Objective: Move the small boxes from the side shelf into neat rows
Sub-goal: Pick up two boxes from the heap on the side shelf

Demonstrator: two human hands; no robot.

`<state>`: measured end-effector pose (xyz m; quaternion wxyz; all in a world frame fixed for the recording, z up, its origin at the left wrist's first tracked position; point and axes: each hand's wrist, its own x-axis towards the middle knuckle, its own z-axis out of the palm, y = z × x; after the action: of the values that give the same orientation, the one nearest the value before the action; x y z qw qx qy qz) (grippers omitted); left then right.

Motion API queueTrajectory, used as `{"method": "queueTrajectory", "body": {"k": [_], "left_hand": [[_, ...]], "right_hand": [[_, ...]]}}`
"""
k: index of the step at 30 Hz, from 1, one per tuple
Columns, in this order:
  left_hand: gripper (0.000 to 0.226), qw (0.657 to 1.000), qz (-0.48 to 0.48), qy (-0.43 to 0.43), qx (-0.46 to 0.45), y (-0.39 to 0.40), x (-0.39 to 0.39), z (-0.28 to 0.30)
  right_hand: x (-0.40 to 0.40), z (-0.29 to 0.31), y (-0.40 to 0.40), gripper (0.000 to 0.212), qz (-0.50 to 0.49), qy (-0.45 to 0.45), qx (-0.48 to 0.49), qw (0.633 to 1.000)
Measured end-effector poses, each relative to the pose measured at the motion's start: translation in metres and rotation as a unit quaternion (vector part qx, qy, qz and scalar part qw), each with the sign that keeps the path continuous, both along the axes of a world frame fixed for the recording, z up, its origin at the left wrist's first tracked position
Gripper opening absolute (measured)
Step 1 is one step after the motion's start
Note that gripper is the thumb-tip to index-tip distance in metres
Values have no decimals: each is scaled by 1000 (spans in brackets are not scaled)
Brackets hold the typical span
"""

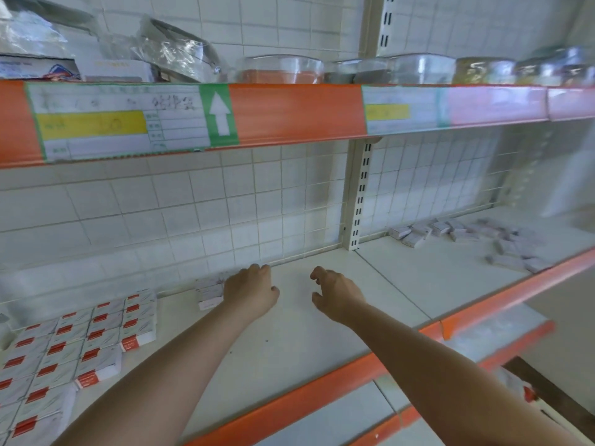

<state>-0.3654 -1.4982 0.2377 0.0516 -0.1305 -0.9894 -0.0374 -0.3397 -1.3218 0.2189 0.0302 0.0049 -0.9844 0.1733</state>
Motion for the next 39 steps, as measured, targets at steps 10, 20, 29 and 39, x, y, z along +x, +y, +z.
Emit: {"method": "queueTrajectory", "body": {"k": [10, 20, 29, 39], "left_hand": [[29, 998, -55, -2, -10, 70, 16, 2], [33, 998, -62, -24, -22, 170, 38, 6], [30, 998, -65, -20, 1, 281, 55, 7], [30, 995, -101, -24, 1, 373, 50, 3]], "right_hand": [[33, 9, 68, 45, -22, 0, 16, 1000], [62, 13, 169, 50, -17, -22, 16, 999], [80, 19, 275, 50, -14, -21, 34, 999], [84, 16, 361, 49, -50, -26, 32, 998]]}}
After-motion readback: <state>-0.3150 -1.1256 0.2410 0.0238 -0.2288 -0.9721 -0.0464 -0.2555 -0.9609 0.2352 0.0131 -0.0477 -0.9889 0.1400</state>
